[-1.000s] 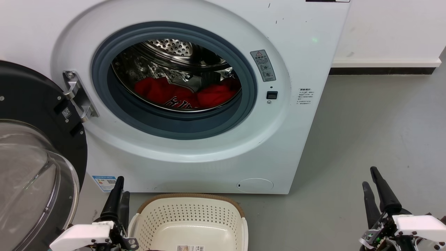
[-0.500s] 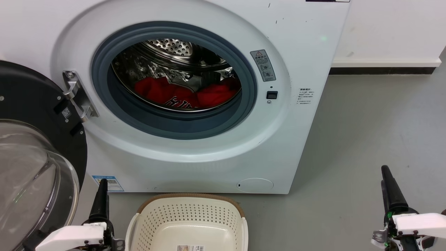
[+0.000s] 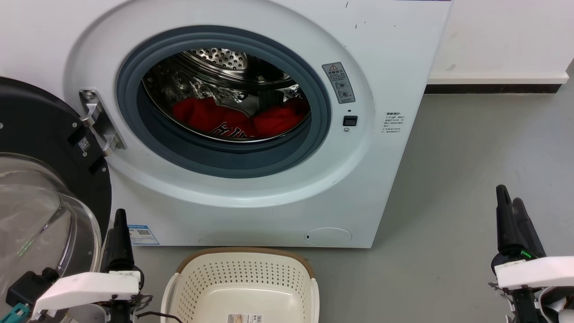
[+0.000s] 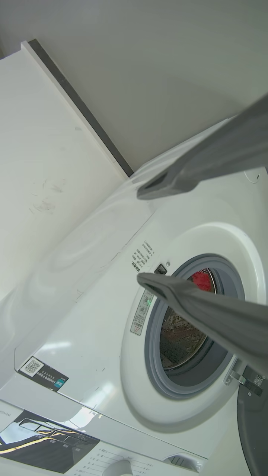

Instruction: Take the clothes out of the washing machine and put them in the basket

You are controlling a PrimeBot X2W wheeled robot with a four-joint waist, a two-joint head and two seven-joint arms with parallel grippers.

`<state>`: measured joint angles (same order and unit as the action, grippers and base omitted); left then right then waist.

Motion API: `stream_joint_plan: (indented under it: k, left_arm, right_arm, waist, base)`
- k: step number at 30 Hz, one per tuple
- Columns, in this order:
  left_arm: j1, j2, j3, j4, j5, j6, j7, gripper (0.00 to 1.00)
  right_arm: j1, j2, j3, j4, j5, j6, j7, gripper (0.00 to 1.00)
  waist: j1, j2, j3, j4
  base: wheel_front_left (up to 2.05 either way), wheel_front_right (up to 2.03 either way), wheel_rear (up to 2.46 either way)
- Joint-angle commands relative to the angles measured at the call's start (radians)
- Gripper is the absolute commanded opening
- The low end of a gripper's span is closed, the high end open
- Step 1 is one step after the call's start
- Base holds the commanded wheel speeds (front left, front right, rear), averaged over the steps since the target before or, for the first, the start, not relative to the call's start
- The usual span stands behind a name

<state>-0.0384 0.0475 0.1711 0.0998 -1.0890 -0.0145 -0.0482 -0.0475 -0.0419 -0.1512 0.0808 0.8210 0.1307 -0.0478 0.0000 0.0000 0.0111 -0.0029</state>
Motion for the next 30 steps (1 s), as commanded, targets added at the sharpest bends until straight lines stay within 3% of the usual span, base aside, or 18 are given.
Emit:
stream_joint_plan:
  k: [1, 7, 16, 30]
  left_arm:
    - [0.000, 0.002, -0.008, -0.034, 0.042, 0.008, -0.009, 1.00]
    - [0.020, 0.002, -0.057, -0.080, 0.173, 0.049, -0.030, 1.00]
    - [0.042, 0.003, -0.088, -0.128, 0.308, 0.040, -0.058, 1.00]
    - [0.060, 0.003, -0.155, -0.194, 0.582, 0.066, -0.099, 1.00]
  right_arm:
    - [-0.009, -0.006, 0.004, -0.035, -0.051, 0.000, -0.009, 1.00]
    - [0.002, -0.007, 0.051, -0.109, -0.210, 0.000, -0.030, 1.00]
    - [0.020, -0.007, 0.085, -0.151, -0.353, 0.000, -0.059, 1.00]
    - [0.044, -0.008, 0.100, -0.139, -0.543, 0.000, -0.099, 1.00]
  waist:
    - [0.0000, 0.0000, 0.000, 0.000]
    - [0.0000, 0.0000, 0.002, 0.000]
    - [0.0000, 0.0000, 0.002, 0.000]
    - [0.0000, 0.0000, 0.003, -0.001]
  base:
    - [0.00, 0.00, 0.00]
    - [0.00, 0.00, 0.00]
    - [0.00, 0.00, 0.00]
    - [0.00, 0.00, 0.00]
